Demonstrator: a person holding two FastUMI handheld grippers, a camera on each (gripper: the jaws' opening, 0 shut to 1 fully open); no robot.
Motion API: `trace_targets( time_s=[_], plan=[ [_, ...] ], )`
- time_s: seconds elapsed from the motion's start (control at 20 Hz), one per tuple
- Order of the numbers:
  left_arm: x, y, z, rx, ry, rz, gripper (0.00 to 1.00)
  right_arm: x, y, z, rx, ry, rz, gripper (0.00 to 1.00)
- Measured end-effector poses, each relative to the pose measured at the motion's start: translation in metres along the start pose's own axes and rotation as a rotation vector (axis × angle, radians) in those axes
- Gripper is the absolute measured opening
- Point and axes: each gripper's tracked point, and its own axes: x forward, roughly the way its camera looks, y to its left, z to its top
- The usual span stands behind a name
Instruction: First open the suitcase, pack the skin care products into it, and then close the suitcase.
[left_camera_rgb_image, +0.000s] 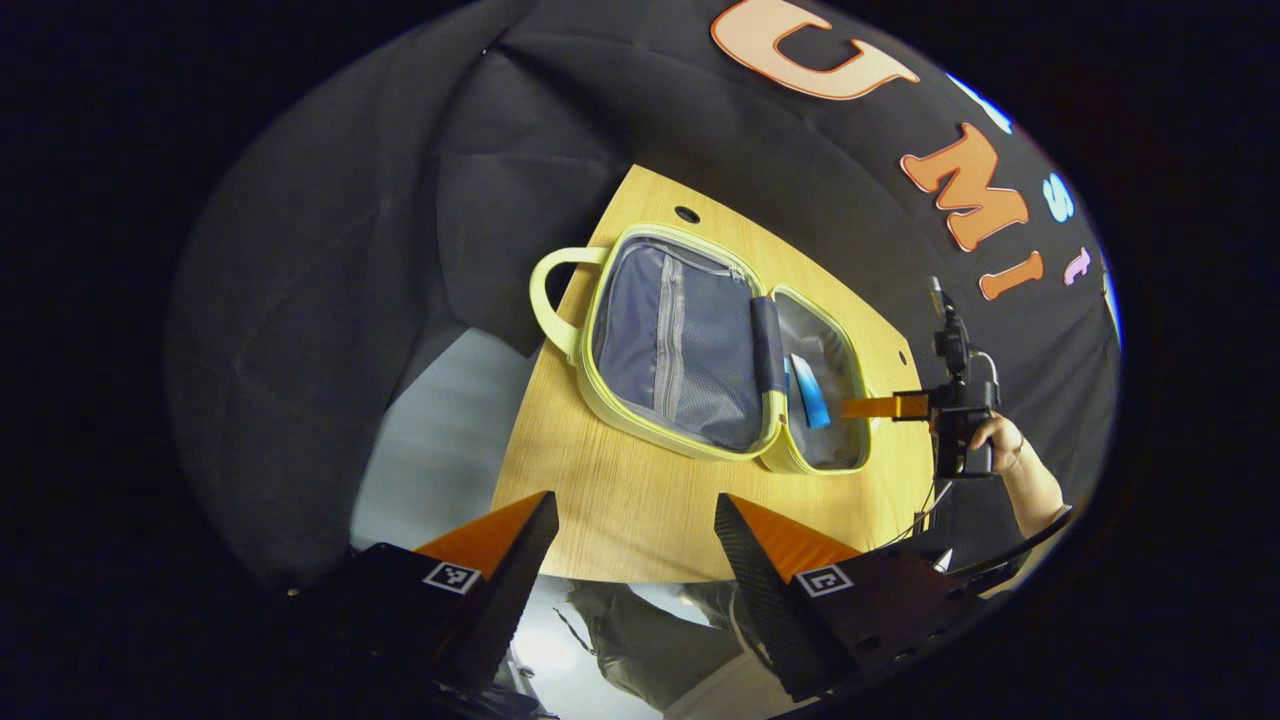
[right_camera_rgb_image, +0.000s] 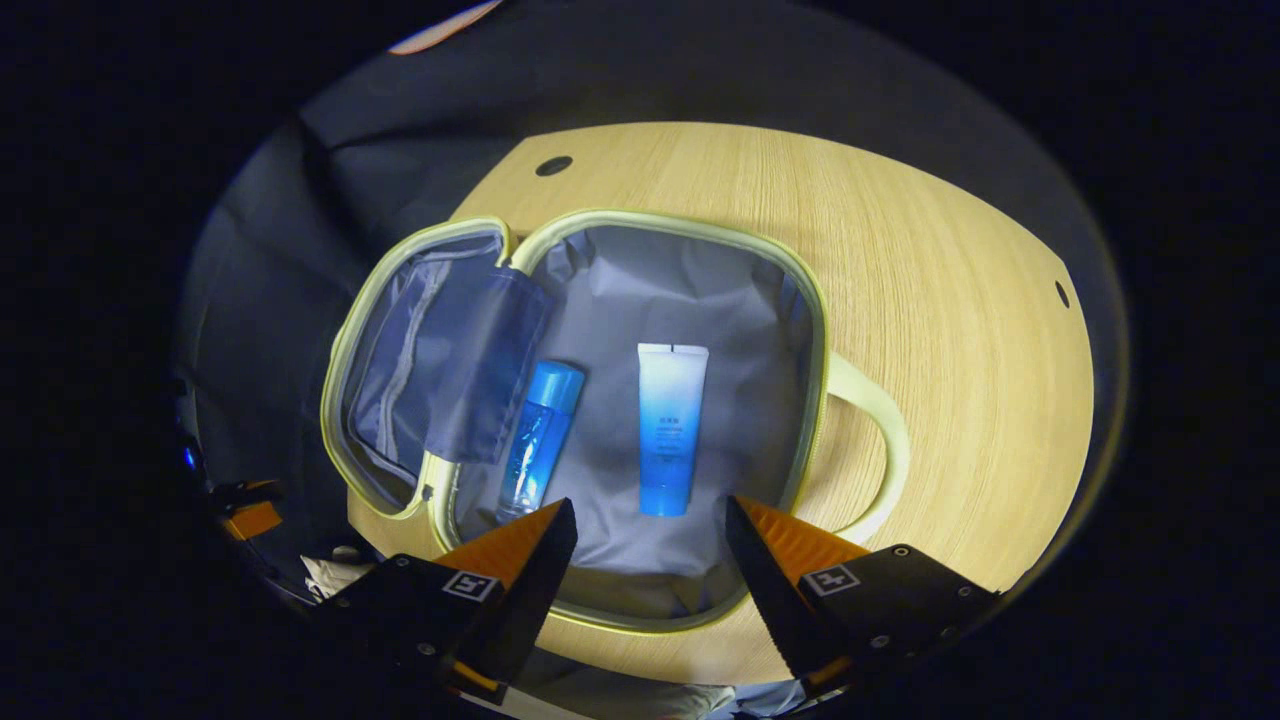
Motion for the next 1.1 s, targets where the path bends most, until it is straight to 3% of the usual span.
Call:
trace_targets(
  time_s=[0.2, 0.4, 0.75, 1.1],
  plan=[
    [0.016, 0.024, 0.031, -0.042, -0.062, -0.012, 0.98, -0.037, 0.022, 0.009, 0.010, -0.127, 0.065, 0.96],
    [0.040, 0.053, 0.077, -0.150, -0.131, -0.076, 0.98, -0.065, 0.037, -0.009, 0.055, -0.144, 0.111, 0.96],
    [0.096, 0.103, 0.127, -0.273, -0.157, -0.105, 0.98, -0.090, 0.026, -0.030, 0.163, -0.194, 0.099, 0.96],
    [0.151, 0.101, 0.153, -0.393, -0.146, -0.197, 0.98, -0.108, -0.002, -0.045, 0.253, -0.213, 0.053, 0.96]
  ],
)
